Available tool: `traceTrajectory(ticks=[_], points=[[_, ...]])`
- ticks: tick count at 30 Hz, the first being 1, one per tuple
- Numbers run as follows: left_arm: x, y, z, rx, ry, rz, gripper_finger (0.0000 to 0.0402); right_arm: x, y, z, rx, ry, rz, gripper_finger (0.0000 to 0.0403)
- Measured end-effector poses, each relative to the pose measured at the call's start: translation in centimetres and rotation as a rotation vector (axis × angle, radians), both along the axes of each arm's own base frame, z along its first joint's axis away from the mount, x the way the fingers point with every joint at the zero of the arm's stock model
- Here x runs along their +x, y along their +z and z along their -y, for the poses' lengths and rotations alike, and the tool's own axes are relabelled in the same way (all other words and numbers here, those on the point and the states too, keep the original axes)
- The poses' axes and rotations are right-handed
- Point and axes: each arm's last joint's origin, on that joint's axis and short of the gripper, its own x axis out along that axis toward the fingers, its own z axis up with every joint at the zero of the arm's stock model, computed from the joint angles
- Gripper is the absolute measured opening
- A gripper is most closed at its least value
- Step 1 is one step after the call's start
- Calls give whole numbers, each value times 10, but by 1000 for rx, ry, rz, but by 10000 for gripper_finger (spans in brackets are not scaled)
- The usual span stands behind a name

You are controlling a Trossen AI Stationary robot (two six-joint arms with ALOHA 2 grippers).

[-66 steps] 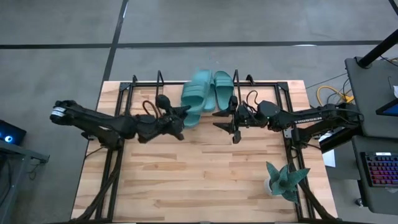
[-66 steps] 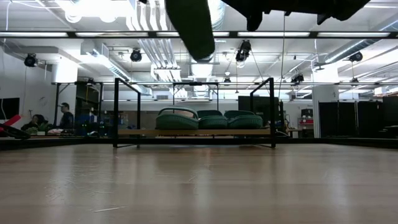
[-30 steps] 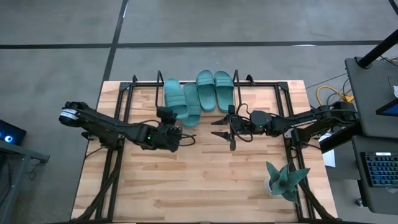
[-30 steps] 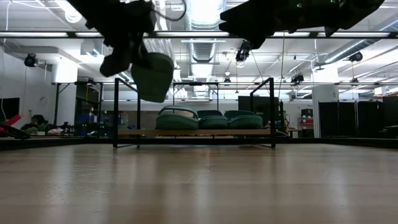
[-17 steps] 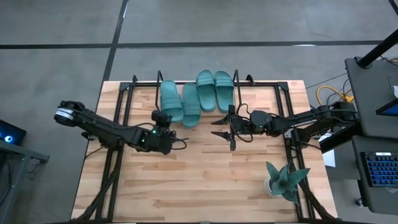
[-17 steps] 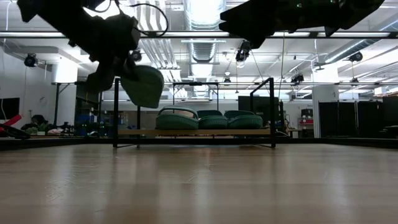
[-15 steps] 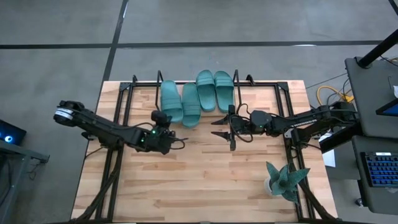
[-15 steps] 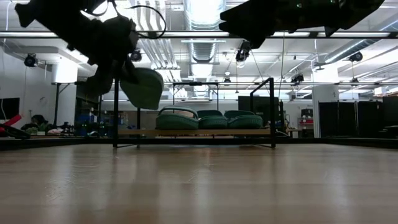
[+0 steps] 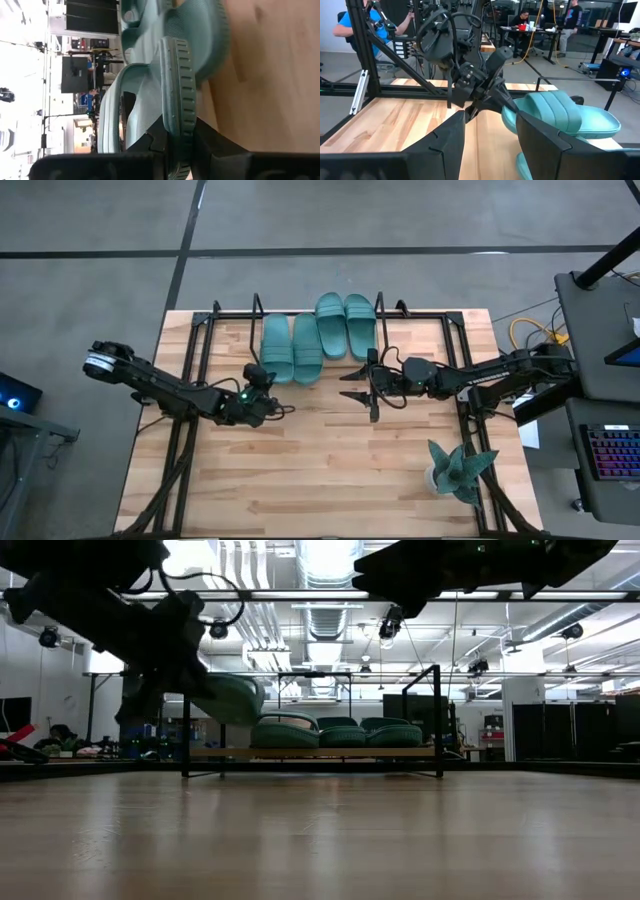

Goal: Pick and place slides into the shelf
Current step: Put the blue slide on the shelf

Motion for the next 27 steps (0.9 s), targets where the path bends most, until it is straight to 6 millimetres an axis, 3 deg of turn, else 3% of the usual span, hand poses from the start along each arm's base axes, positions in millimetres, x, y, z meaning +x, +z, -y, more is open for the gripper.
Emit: traceTrajectory(ticks=[8, 20, 24, 27], points=[[-12, -20, -3, 5, 1, 6, 20, 0, 0, 0, -6, 0, 0, 167], [-19, -33, -10, 19, -21, 31, 20, 0, 0, 0, -8, 0, 0, 162], [-18, -38, -15, -39, -40, 42, 21, 0, 0, 0, -8, 0, 1, 162], [-18, -42, -20, -106, 0, 89, 45, 0, 0, 0, -8, 0, 1, 160]])
